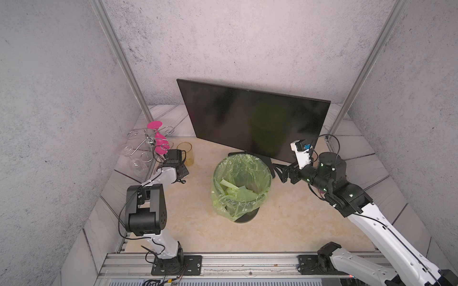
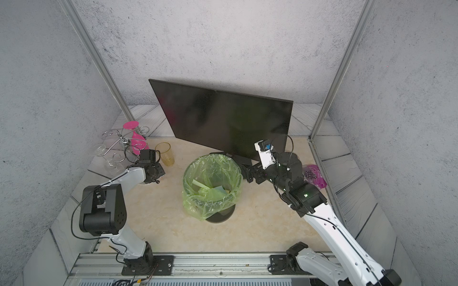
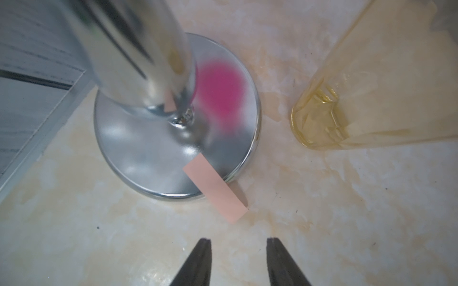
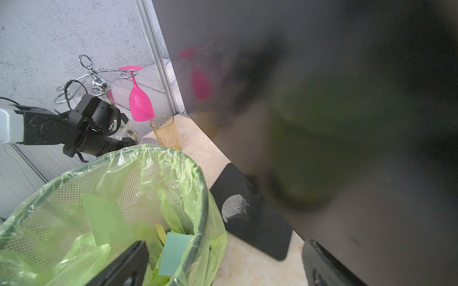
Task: Remove the sticky note from the monitor
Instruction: Pick up the sticky note from the center of the board.
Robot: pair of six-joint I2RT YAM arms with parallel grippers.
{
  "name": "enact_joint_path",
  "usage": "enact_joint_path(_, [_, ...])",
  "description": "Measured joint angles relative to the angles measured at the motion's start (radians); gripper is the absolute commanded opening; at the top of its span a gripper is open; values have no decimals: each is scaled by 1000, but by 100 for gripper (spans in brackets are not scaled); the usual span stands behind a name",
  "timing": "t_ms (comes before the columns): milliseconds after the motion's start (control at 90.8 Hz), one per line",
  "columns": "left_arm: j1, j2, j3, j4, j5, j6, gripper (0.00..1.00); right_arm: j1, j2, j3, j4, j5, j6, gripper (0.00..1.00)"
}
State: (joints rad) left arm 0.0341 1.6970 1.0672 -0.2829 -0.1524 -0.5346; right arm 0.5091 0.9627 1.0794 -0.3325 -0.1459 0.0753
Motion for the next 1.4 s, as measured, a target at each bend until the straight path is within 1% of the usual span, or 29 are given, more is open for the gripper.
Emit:
enact_joint_path(319, [-2,12,-24,19,-49,-189,46,0,0,-6,9,6,0,99])
enact_joint_path(473, [-2,27,-44,42,-69,-254,51,-2,0,-9,13,6,-1,99])
enact_joint_path(650, [-2,67,-45,86,-62,-296,53,-4,0,-10,16,6,-1,99])
enact_joint_path(804, [-2,92,-45,84,-51,-327,53,-5,-1,-10,16,6,-1,99])
enact_joint_path(980, [-2,97,-37,73,-49,-338,53,-6,-3,-10,16,6,-1,99])
enact_joint_path(1112, [6,126,-17,63,-42,-343,53,-8,-3,-10,16,5,-1,99])
enact_joint_path(1233, [10,161,8,55,-26,-344,52,-10,-3,-10,16,4,0,99])
enact_joint_path(1398, [11,174,30,48,-5,-344,49,-13,-3,-10,17,3,0,99])
